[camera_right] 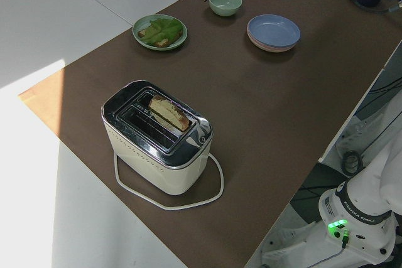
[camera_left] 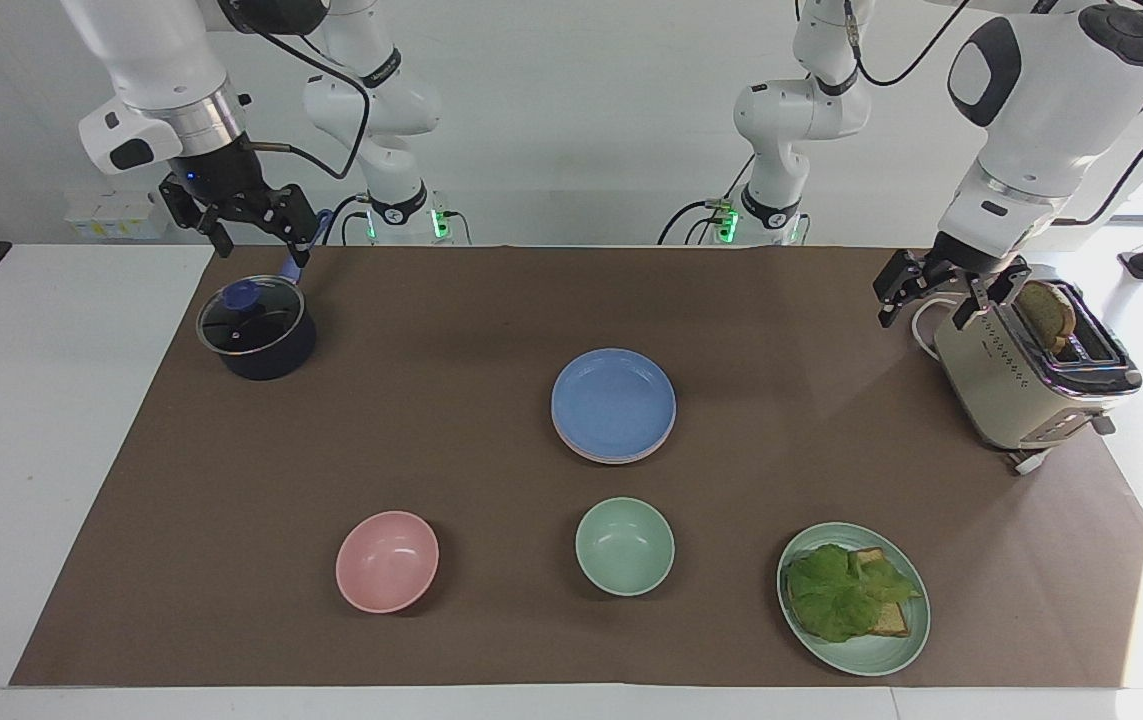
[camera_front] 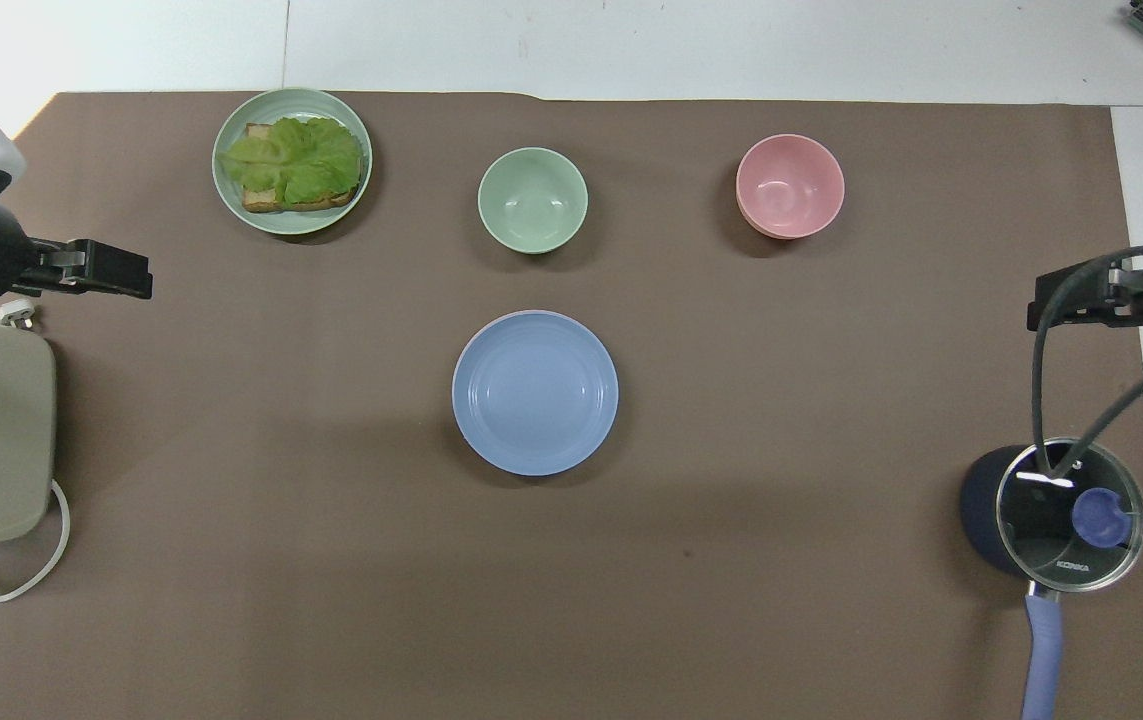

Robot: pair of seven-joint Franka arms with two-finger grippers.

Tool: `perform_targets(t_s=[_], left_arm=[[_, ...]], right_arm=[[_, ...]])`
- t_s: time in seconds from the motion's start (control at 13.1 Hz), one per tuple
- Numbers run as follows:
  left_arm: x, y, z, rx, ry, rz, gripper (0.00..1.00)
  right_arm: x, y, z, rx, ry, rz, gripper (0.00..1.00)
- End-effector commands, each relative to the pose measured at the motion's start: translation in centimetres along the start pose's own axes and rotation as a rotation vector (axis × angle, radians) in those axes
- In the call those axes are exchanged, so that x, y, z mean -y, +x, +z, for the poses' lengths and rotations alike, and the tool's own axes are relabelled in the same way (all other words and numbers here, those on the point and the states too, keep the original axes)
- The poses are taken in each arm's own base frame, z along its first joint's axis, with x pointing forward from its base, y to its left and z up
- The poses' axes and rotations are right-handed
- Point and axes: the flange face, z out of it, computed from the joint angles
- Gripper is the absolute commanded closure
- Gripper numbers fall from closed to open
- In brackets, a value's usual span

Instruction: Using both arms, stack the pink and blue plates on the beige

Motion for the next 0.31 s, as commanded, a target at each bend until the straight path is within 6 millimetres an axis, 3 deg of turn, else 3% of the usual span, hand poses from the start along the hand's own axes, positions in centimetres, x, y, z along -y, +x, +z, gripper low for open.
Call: perform_targets(t_s=[0.0,0.23], left_arm=[[0.35,-0.19,-0.46,0.006,0.015,0.01,0.0],[0.26,-0.19,-0.46,0.006,0.015,0.012,0.0]], right_arm=[[0.19,-0.93,0.1,0.002,-0.012,-0.031,0.0],[0.2,-0.94,0.03,0.001,-0.01,-0.028,0.0]])
